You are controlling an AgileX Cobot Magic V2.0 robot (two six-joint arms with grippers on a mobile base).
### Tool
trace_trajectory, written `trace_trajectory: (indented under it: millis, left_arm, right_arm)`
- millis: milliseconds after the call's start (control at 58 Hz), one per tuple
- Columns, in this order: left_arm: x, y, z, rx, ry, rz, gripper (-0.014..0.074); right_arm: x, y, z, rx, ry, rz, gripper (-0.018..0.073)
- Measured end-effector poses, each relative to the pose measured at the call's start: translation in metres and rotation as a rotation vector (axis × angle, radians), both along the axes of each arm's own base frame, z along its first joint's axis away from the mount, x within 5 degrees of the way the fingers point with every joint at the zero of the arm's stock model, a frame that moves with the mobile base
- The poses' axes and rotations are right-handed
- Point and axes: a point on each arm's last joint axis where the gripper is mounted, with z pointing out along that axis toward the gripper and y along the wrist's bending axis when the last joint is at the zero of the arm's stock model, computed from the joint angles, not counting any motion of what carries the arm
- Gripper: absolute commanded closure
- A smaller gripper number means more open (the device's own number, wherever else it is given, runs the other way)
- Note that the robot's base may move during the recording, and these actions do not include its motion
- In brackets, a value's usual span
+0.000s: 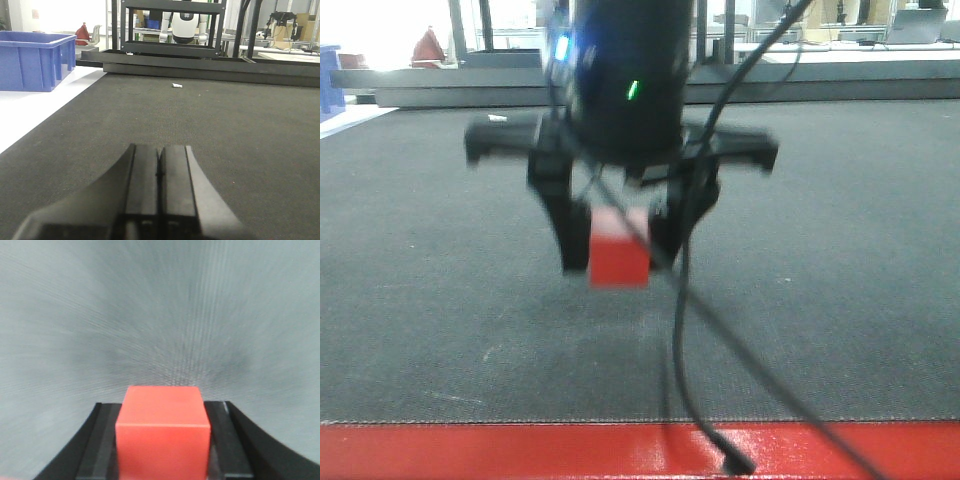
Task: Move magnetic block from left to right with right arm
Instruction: 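Lift the red cube with the right gripper away from the table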
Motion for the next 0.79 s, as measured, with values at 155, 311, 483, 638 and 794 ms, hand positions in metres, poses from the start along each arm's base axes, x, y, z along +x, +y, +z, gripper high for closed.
trace_trajectory:
  millis: [155,311,483,638,794]
  left_arm:
    - [0.0,0.0,0.0,0.0,0.0,0.0,0.0722]
    - [0.0,0.0,0.0,0.0,0.0,0.0,0.0722]
    - [0.0,0.0,0.0,0.0,0.0,0.0,0.0722]
    - [0.0,0.0,0.0,0.0,0.0,0.0,0.0722]
    - [0.0,0.0,0.0,0.0,0.0,0.0,0.0722]
  right_arm:
    - [-0.003,-0.036,0.016,0.042,-0.135,0.034,0.0282]
    - [-0.013,-0.085,0.014,0.094,-0.244,-0.009,0.0282]
    - [-0.031,-0.14,0.01,0.111,-0.374,-0.011,0.0282]
    - [-0.048,-0.182,0.013,0.065,-0.53,0.058,0.0282]
    - [-0.062,-0.216,0.015,0.004,-0.686,0.047,0.0282]
